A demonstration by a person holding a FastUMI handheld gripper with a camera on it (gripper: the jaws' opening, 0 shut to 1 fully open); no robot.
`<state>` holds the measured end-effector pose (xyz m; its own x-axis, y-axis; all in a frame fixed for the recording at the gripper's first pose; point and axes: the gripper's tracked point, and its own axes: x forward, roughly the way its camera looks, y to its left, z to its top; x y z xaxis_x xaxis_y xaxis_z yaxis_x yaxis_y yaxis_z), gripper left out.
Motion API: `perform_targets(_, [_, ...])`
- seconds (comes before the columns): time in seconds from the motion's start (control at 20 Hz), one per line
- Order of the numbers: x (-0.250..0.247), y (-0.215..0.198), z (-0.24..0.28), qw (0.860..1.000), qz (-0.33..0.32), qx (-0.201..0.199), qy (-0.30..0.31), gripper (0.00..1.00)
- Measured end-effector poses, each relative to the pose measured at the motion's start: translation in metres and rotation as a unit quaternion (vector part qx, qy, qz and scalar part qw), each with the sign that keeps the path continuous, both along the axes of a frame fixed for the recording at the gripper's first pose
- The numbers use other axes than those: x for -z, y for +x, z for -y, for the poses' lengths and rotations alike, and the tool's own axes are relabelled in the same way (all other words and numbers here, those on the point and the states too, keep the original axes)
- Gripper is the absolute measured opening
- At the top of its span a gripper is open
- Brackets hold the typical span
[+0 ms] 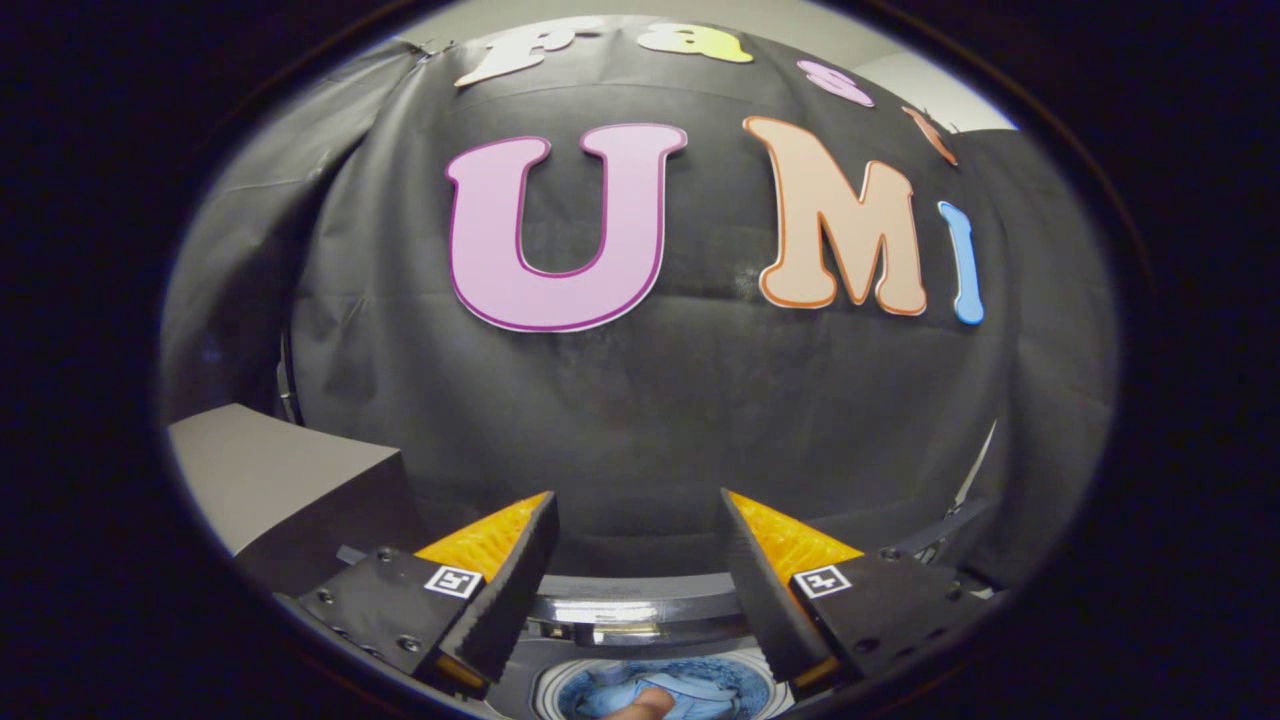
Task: Put the clothes into the washing machine and then close the washing machine lid.
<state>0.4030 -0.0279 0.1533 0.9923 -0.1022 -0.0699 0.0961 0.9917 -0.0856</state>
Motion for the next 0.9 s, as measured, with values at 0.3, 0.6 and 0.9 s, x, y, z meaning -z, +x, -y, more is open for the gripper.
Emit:
perform_targets(0.3, [0.01,-0.019,0.001,1.0,0.008,0.007,0.002,0.97])
perform_targets(0.6, [0.028,-0.04,0.003,1.0,-0.004,0.01,0.002,0.98])
perform_targets(0.9, [0.075,-0.062,-0.005,0.998,-0.06,0.007,-0.009,0.98])
